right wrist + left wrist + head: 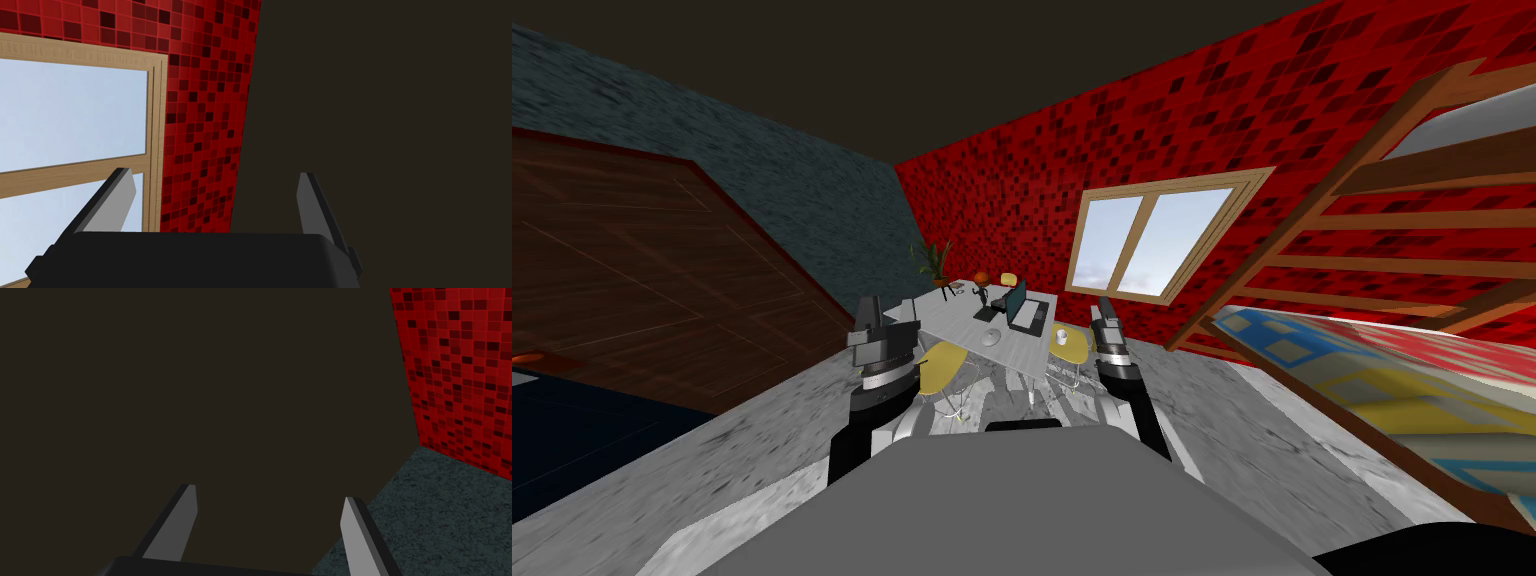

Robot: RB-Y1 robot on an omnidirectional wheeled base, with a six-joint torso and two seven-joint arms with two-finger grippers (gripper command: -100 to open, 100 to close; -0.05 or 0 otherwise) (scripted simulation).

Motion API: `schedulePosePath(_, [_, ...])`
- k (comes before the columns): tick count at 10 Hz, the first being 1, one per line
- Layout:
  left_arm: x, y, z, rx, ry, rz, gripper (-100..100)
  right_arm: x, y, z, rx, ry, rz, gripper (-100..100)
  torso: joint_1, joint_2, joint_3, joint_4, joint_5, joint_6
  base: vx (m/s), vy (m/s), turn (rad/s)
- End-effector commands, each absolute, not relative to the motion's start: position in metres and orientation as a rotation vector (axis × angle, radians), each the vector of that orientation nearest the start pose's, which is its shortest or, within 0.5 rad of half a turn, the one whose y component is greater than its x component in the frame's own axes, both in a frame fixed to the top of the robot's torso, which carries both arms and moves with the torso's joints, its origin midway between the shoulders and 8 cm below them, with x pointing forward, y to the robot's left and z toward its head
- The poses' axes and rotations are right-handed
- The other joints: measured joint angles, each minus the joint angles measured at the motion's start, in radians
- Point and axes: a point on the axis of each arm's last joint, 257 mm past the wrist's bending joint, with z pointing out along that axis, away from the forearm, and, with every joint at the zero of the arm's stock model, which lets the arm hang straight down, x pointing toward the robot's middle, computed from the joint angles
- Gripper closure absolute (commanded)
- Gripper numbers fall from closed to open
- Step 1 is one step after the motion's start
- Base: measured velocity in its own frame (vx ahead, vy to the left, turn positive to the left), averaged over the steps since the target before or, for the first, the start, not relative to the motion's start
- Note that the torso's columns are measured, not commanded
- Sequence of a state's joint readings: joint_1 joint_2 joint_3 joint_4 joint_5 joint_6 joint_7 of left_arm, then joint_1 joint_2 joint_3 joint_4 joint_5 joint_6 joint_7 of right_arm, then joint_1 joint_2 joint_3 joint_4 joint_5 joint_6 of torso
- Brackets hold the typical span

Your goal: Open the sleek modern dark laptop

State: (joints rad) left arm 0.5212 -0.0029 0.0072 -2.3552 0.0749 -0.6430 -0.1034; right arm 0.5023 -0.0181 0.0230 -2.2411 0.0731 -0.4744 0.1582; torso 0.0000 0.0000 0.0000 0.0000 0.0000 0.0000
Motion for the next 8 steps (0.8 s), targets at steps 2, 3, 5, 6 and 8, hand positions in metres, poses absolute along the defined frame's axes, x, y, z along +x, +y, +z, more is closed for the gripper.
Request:
schedulePosePath(2, [0.2968,0.2857,0.0749,-0.512,0.445,-1.273,0,0.3578,-0.2642,0.0001,0.586,0.754,1.118,0,0.0,0.104,-0.209,0.105,0.0,0.0,0.0,0.0,0.0])
schedulePosePath(3, [0.2968,0.2857,0.0749,-0.512,0.445,-1.273,0,0.3578,-0.2642,0.0002,0.586,0.754,1.118,0,0.0,0.175,-0.351,0.176,0.0,0.0,0.0,0.0,0.0])
schedulePosePath(5, [0.2968,0.2857,0.075,-0.511,0.445,-1.273,0,0.3578,-0.2642,0.0002,0.586,0.754,1.118,0,0.0,0.322,-0.644,0.322,0.0,0.0,0.0,0.0,0.0])
schedulePosePath(6, [0.2968,0.2857,0.075,-0.511,0.445,-1.273,0,0.3578,-0.2642,0.0002,0.586,0.754,1.118,0,0.0,0.396,-0.792,0.396,0.0,0.0,0.0,0.0,0.0])
schedulePosePath(8, [0.2968,0.2857,0.075,-0.511,0.444,-1.273,0,0.3577,-0.2642,0.0003,0.586,0.754,1.118,0,0.0,0.544,-1.087,0.544,0.0,0.0,0.0,0.0,0.0])
